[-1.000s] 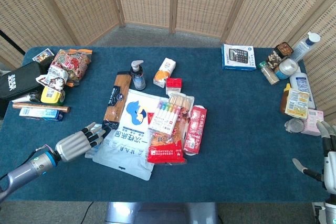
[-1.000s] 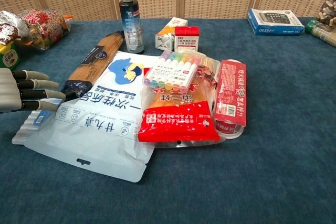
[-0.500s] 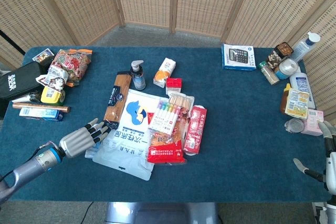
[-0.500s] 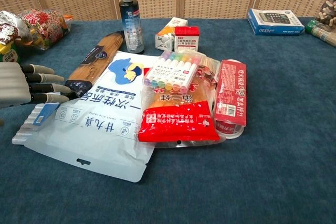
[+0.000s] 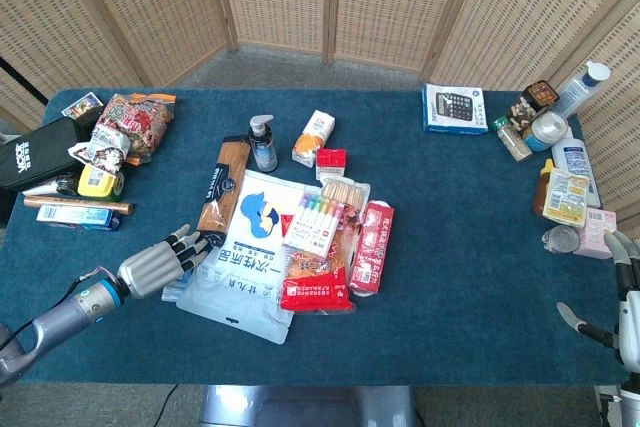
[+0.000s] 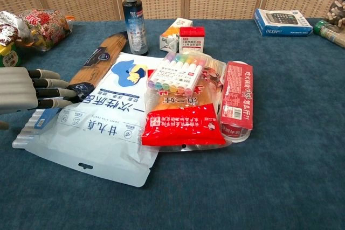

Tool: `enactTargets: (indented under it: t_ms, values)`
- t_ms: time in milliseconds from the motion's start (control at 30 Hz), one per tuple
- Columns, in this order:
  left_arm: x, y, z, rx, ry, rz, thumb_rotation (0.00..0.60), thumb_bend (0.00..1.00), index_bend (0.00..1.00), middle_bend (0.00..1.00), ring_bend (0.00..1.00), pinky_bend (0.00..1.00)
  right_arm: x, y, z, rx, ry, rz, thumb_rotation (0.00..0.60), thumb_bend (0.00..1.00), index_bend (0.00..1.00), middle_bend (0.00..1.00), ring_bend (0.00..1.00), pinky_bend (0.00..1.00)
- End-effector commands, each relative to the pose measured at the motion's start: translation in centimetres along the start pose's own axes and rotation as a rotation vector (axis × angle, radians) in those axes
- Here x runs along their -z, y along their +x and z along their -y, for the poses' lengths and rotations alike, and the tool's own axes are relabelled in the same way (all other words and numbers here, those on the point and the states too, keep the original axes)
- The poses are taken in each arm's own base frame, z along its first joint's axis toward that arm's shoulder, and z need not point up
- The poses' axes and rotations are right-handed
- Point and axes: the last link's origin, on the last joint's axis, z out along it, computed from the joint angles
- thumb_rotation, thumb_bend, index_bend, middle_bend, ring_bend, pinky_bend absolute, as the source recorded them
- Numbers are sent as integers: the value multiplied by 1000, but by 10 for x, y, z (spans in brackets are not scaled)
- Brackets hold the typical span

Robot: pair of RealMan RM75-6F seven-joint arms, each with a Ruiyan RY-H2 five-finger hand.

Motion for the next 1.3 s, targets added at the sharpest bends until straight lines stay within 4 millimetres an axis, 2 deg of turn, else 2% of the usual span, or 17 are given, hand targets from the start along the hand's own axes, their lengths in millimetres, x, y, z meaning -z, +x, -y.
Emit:
enactTargets:
  t_ms: [33,467,533,567,667,867,933,1100,1200,1300]
  values:
    - [-3,1,1,-5,3,3,600,58,0,0,0,115,0,0,0,1,3,0,600,0,0,0,0,0]
    - [-17,6,-6,-28,-17,6,600,59,0,0,0,130,1,1,2,-4,11,-6,600,0,0,0,0,0]
    - [-18,8,-7,-18,-15,-3,600,59,0,0,0,171,1,2,1,-4,11,-7,600,0,0,0,0,0]
    - [-18,9,-8,-20,-15,-11,600,59,17,6,3,224,1,2,1,-5,12,-8,600,0,0,0,0,0]
    - [-17,8,-9,-43,-22,-17,600,59,171,115,93,362,2,2,2,1,18,-11,600,0,0,0,0,0]
    - [-20,6,-16,-92,-36,-40,600,59,441,246,206,426,3,4,4,11,27,-26,600,0,0,0,0,0]
    - [-20,6,-17,-107,-38,-52,600,61,548,321,264,483,3,5,4,11,27,-30,600,0,0,0,0,0]
    - [-15,9,-16,-104,-32,-102,600,67,780,591,491,598,3,5,5,9,30,-36,600,0,0,0,0,0]
    - [-9,11,-12,-92,-23,-131,600,68,854,637,532,617,4,5,5,9,35,-36,600,0,0,0,0,0]
    - [-2,14,-5,-79,-3,-156,600,68,862,641,533,618,4,6,6,8,38,-36,600,0,0,0,0,0]
